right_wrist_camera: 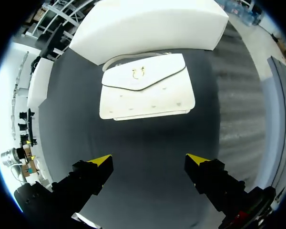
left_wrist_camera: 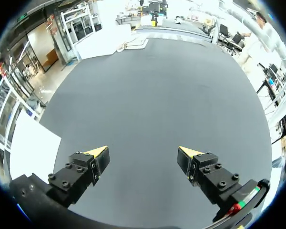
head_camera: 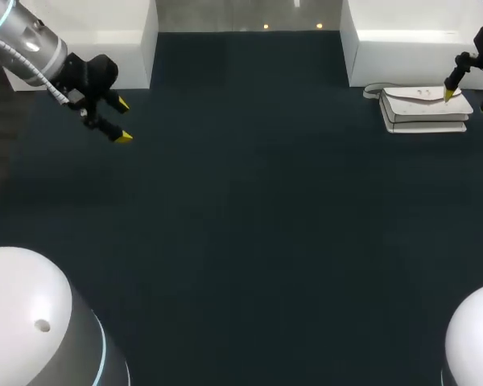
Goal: Pick up the bag, open it, inspect its contents, close it, and place it on the opposite side
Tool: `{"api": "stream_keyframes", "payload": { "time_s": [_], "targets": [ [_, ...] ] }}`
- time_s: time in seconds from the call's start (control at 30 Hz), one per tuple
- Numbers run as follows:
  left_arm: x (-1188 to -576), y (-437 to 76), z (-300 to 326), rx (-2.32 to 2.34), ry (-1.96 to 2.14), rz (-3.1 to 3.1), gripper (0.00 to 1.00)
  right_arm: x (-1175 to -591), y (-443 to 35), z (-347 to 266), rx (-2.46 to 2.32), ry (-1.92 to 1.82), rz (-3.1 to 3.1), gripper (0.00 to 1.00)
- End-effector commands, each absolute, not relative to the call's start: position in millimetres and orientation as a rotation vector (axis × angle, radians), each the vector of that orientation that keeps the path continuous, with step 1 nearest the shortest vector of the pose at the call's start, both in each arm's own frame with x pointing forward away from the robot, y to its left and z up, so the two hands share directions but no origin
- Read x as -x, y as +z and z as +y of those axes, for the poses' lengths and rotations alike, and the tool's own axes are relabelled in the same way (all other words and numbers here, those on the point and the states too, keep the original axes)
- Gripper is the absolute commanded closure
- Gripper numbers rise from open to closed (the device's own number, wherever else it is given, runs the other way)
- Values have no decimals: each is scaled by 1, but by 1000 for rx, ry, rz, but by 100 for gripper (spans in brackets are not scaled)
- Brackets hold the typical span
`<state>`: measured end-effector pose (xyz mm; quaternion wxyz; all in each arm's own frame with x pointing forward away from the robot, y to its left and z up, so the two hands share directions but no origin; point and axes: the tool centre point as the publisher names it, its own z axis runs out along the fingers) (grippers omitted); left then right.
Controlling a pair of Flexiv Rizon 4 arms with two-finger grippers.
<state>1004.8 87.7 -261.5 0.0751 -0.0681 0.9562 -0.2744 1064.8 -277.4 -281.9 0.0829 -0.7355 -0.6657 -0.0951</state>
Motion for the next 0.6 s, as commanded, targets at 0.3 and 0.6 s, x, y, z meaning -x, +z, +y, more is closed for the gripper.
{"api": "stream_keyframes", "payload": {
  "time_s": [0.3, 0.6],
  "targets": [
    [-1038, -286, 72, -54, -1180, 2818, 0, -1095, -302, -307, 2194, -331, -1898, 0],
    [-1042, -293, 64, -32, -1187, 2835, 0, -1104, -308, -320, 2208, -329, -1869, 0]
  ]
}}
